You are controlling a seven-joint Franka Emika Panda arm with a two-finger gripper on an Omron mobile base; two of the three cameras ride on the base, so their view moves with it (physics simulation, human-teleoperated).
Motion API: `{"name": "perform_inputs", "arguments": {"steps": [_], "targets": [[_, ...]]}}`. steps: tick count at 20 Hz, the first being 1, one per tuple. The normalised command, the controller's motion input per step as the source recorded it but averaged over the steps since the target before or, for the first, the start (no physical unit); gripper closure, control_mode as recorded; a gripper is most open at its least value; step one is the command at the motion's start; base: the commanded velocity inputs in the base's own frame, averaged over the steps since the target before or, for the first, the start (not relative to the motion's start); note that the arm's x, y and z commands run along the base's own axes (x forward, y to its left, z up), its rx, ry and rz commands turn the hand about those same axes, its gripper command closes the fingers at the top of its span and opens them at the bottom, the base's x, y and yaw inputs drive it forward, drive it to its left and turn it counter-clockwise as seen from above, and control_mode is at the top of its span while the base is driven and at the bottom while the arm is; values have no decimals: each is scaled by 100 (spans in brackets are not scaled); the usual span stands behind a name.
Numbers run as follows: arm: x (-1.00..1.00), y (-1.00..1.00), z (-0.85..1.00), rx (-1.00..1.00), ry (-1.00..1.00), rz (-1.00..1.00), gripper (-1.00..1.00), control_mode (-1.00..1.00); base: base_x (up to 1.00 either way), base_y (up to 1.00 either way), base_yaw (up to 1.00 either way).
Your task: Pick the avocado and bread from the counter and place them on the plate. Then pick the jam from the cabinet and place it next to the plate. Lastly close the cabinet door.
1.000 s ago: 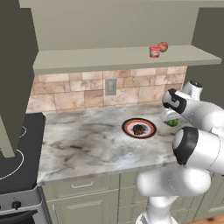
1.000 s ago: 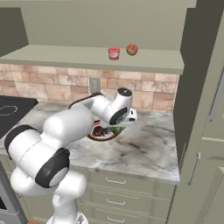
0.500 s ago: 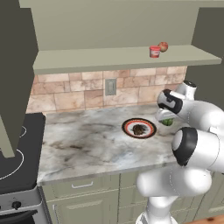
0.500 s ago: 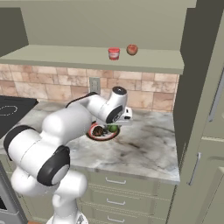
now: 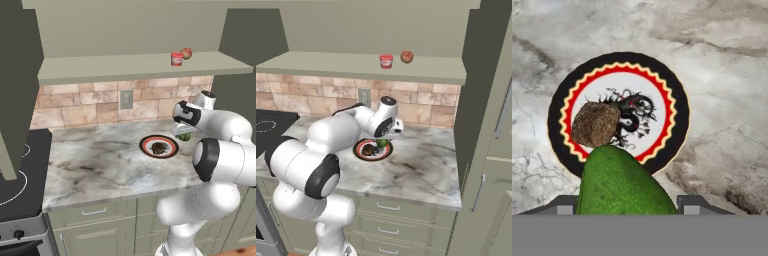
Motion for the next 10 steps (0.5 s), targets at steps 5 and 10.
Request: {"name": "perform_inputs", "arguments": {"steps": [5,10], "targets": [[28,11,-2,0,0,0,100,-100,0,0,0],[23,9,-13,0,2,0,100,-100,0,0,0]]}}
